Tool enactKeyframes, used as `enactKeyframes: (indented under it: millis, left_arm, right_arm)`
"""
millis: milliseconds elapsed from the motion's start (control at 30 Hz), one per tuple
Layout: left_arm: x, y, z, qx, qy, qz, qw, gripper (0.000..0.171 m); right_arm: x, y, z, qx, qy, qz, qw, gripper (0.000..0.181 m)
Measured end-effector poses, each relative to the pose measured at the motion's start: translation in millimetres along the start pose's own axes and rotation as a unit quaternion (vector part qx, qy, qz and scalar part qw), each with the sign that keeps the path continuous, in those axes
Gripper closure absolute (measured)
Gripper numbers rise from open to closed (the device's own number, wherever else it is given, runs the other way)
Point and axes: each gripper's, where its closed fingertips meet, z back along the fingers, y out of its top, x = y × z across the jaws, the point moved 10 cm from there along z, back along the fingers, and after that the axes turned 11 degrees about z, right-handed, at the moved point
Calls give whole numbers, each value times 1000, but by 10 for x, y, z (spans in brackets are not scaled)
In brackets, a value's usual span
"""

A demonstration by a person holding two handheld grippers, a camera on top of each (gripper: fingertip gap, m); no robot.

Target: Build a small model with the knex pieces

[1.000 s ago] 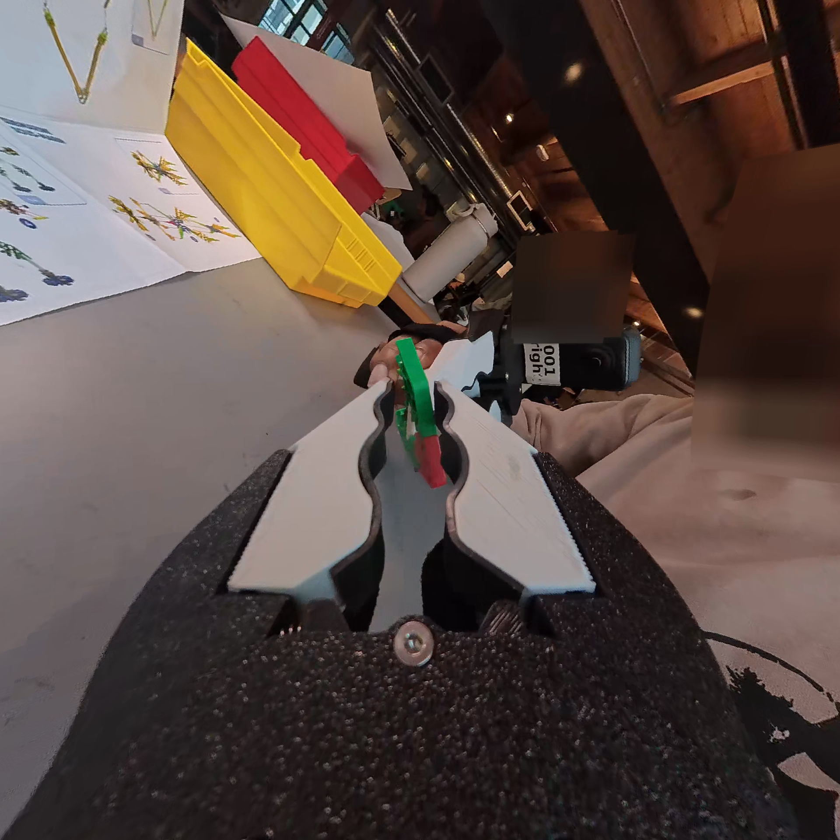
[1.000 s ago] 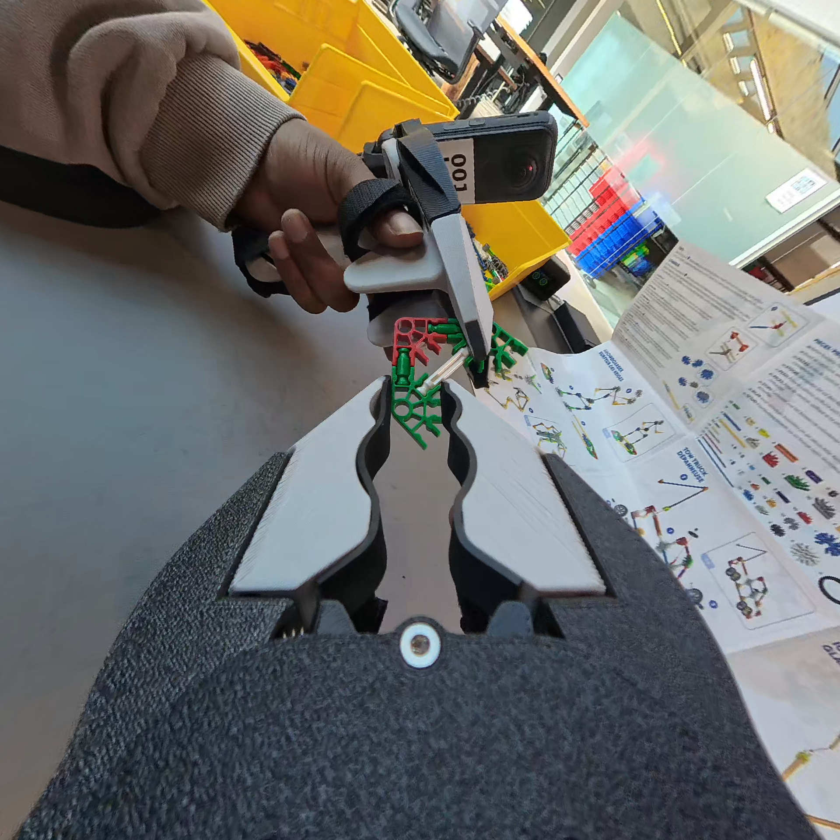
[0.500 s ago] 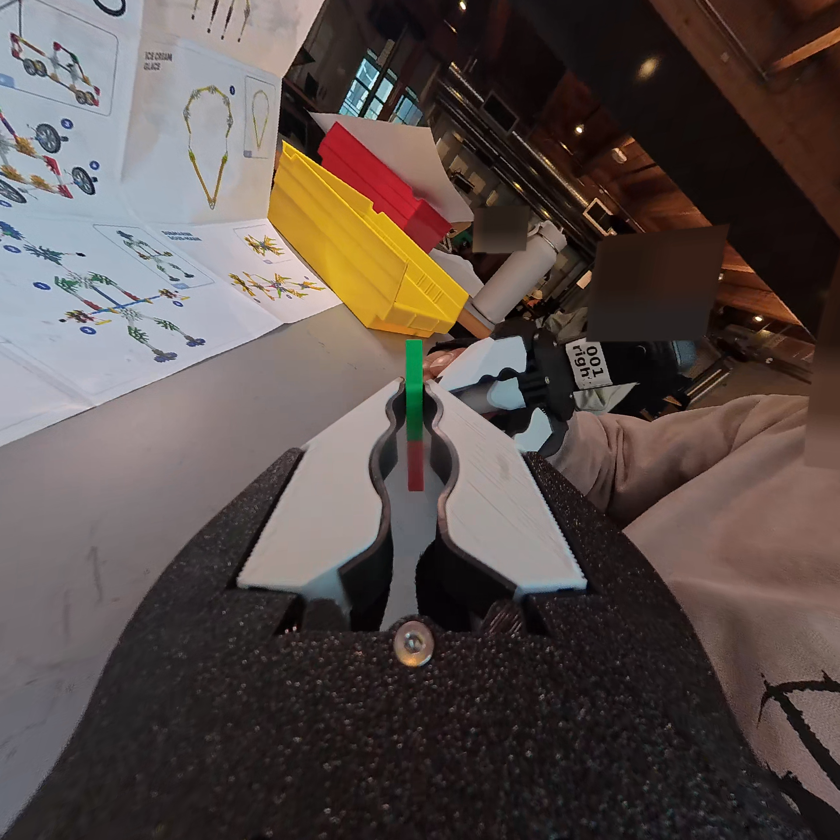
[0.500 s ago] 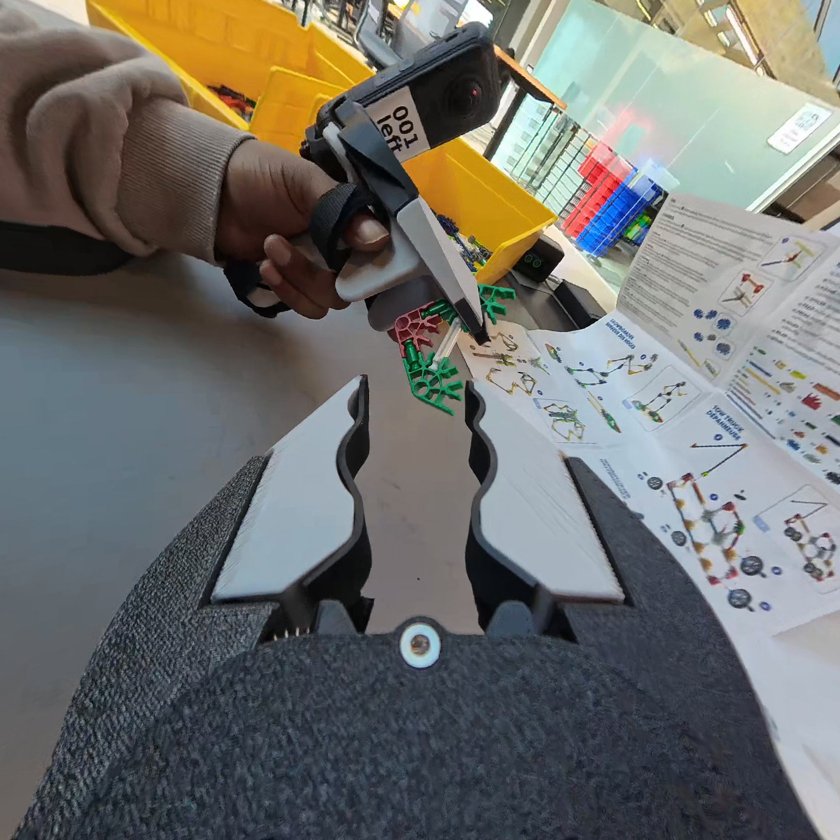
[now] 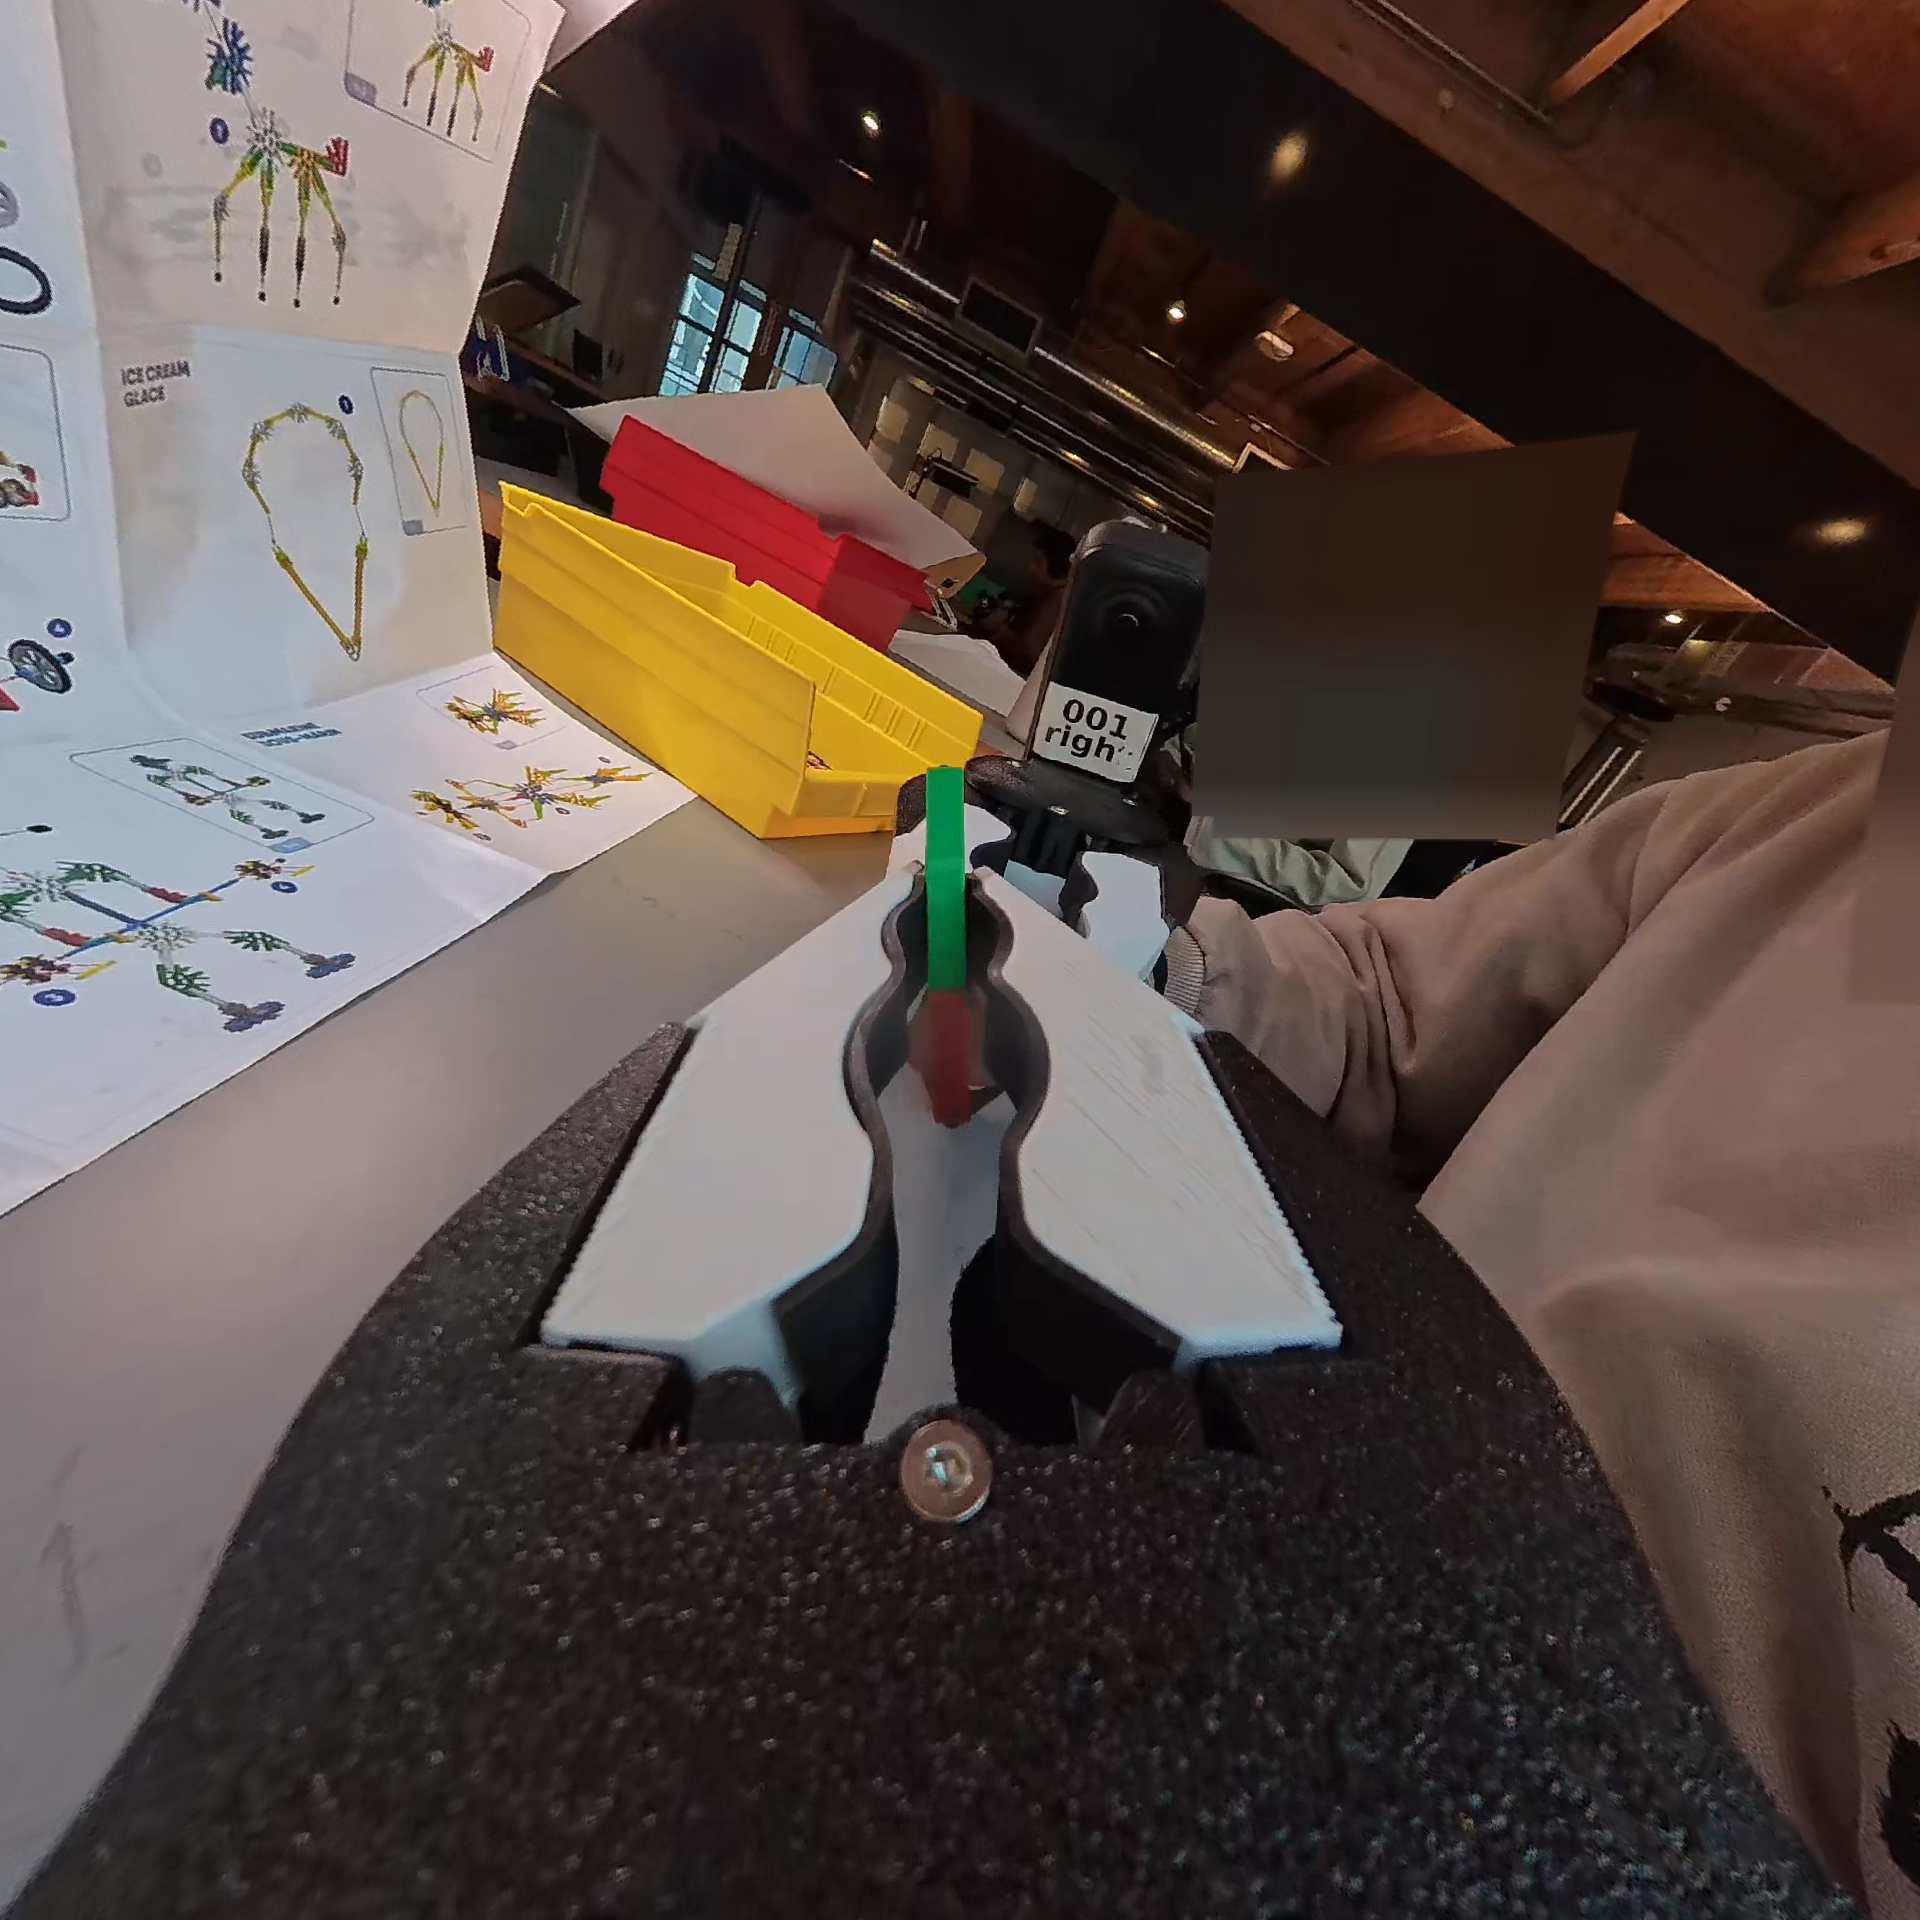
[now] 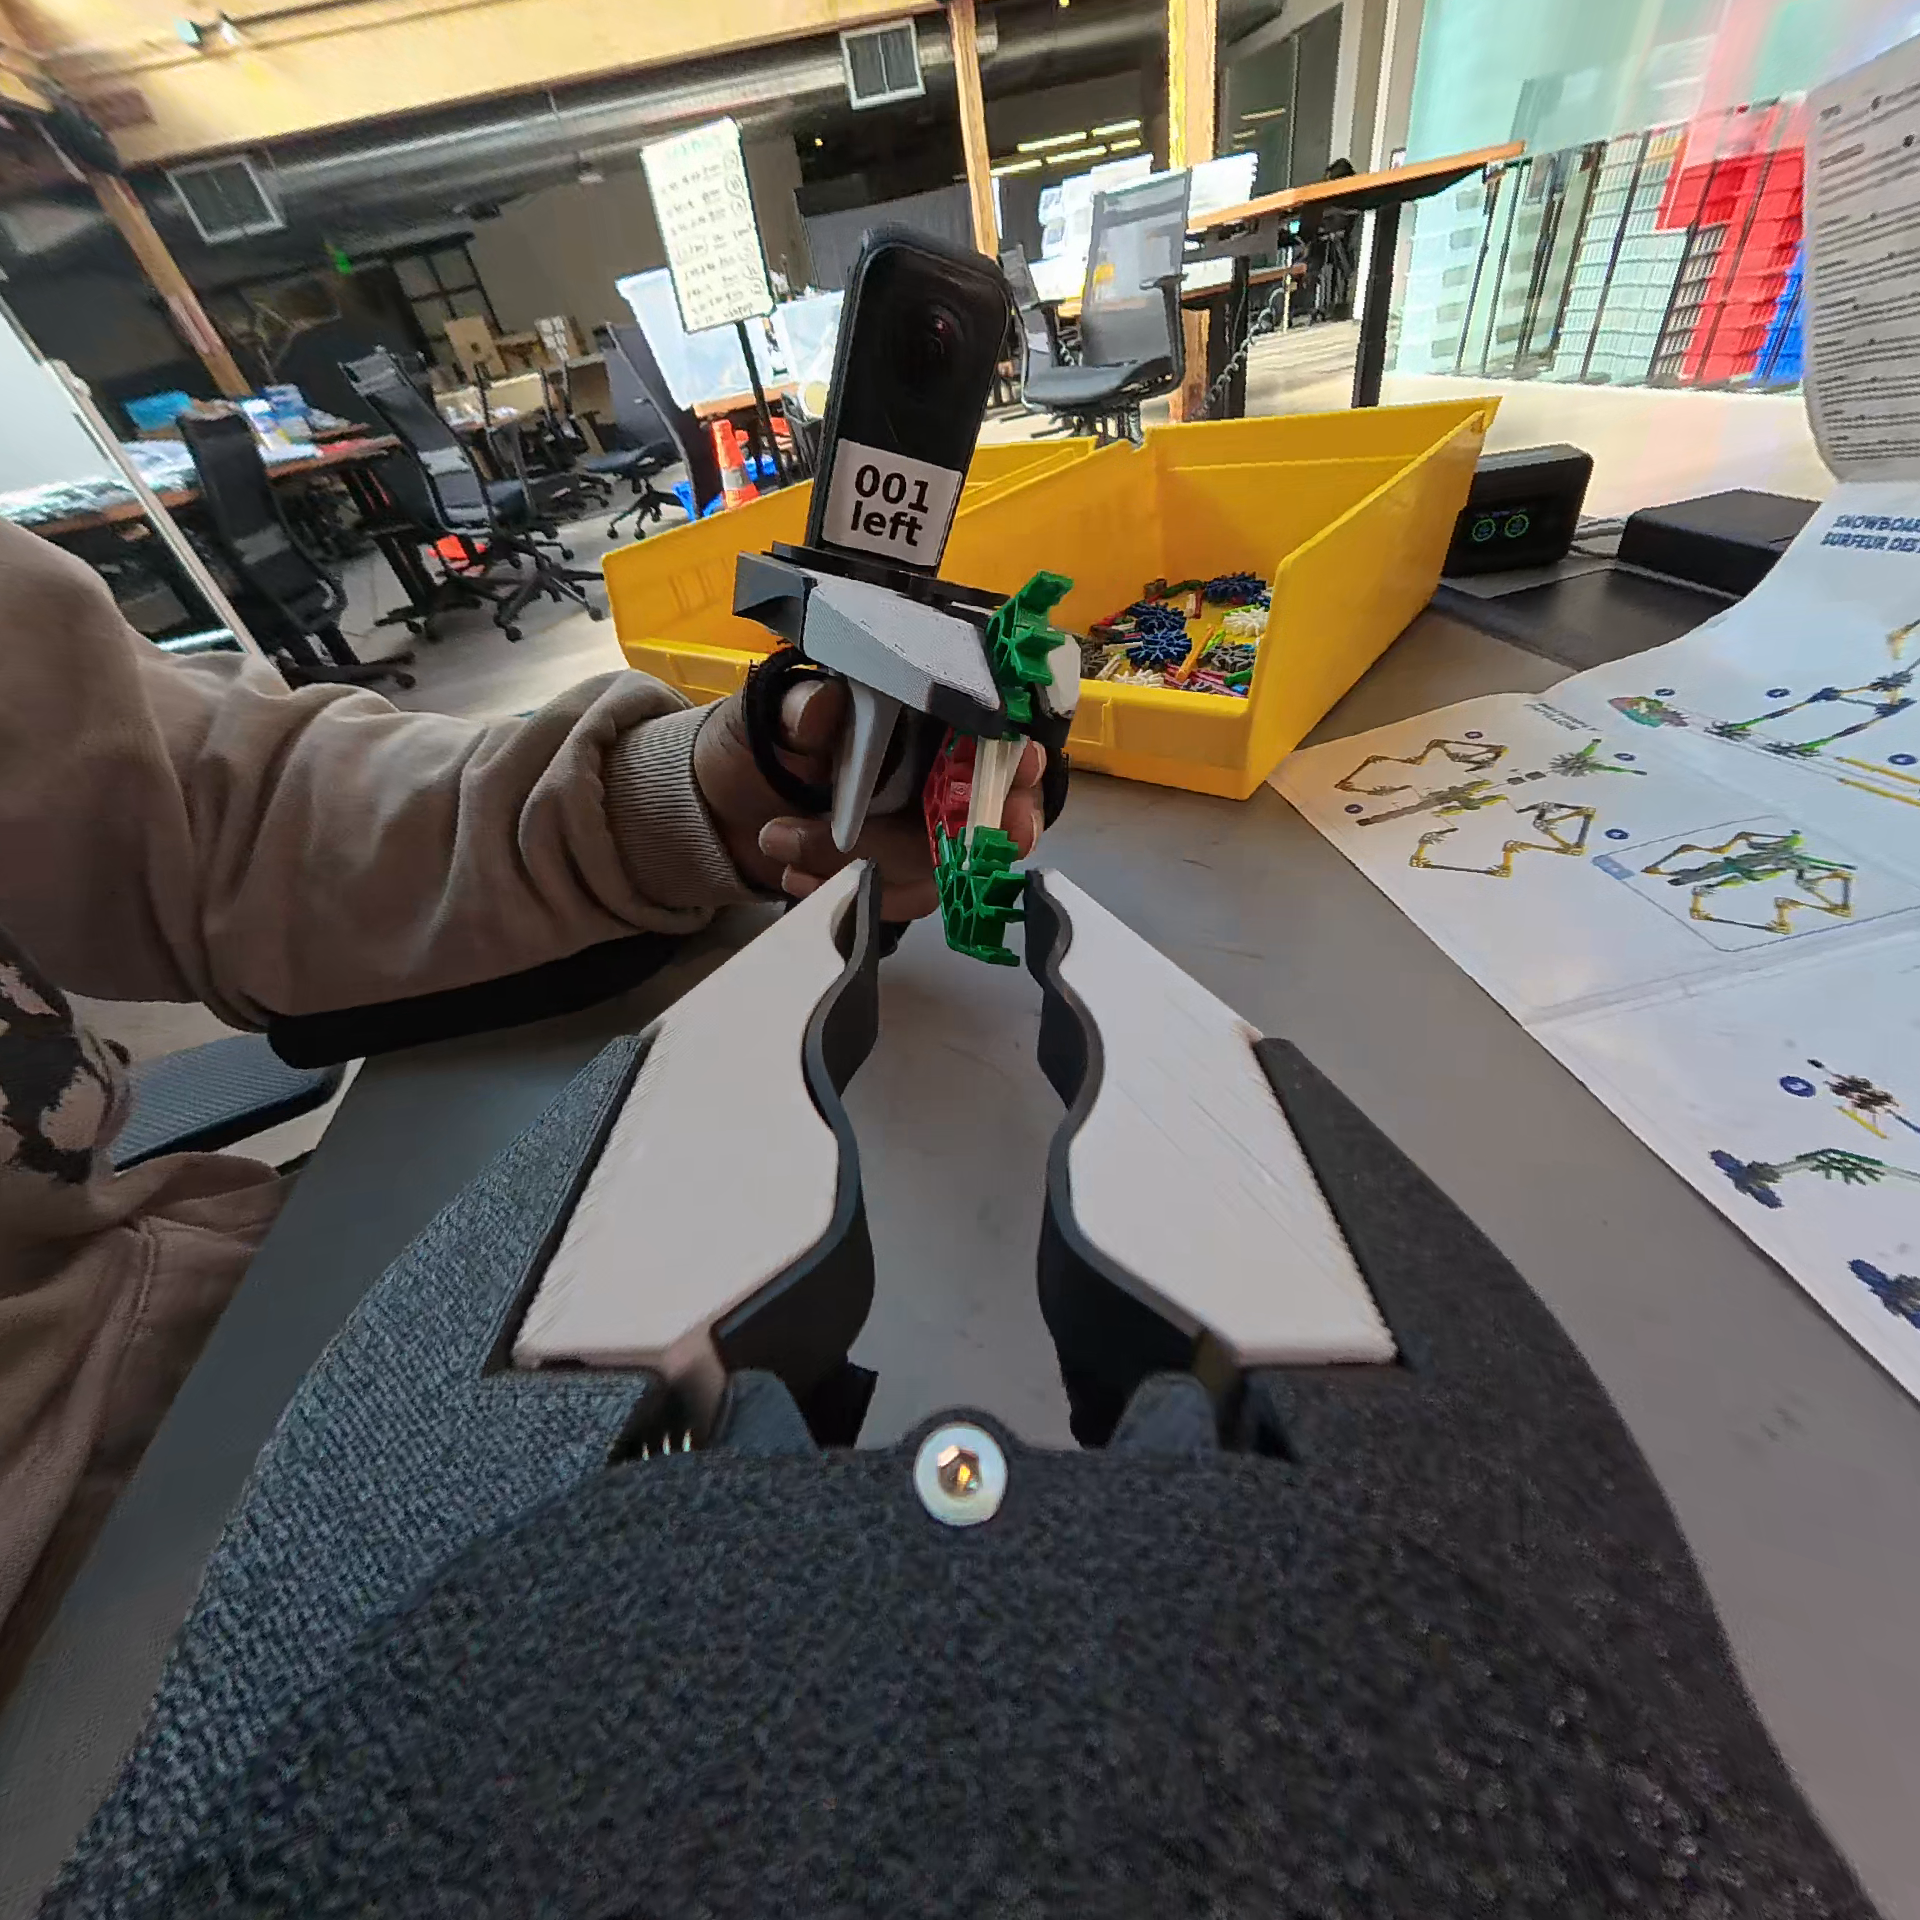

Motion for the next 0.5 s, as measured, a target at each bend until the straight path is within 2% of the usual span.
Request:
enactKeyframes:
  millis: [100, 300, 367, 500]
  left_arm:
    - [12, -1, -12, -1, -10, 3, 1000, 167]
    - [54, -4, -32, -16, -3, -15, 1000, 161]
    - [57, -8, -31, -27, 0, -19, 999, 150]
    - [42, -34, -37, -52, 22, -38, 998, 152]
  right_arm:
    - [29, -14, 10, 6, 1, -15, 1000, 171]
    - [47, 6, 66, 5, 1, -4, 1000, 177]
    - [56, 23, 87, 8, 2, -2, 1000, 177]
    - [86, 37, 126, 17, 4, -15, 1000, 177]
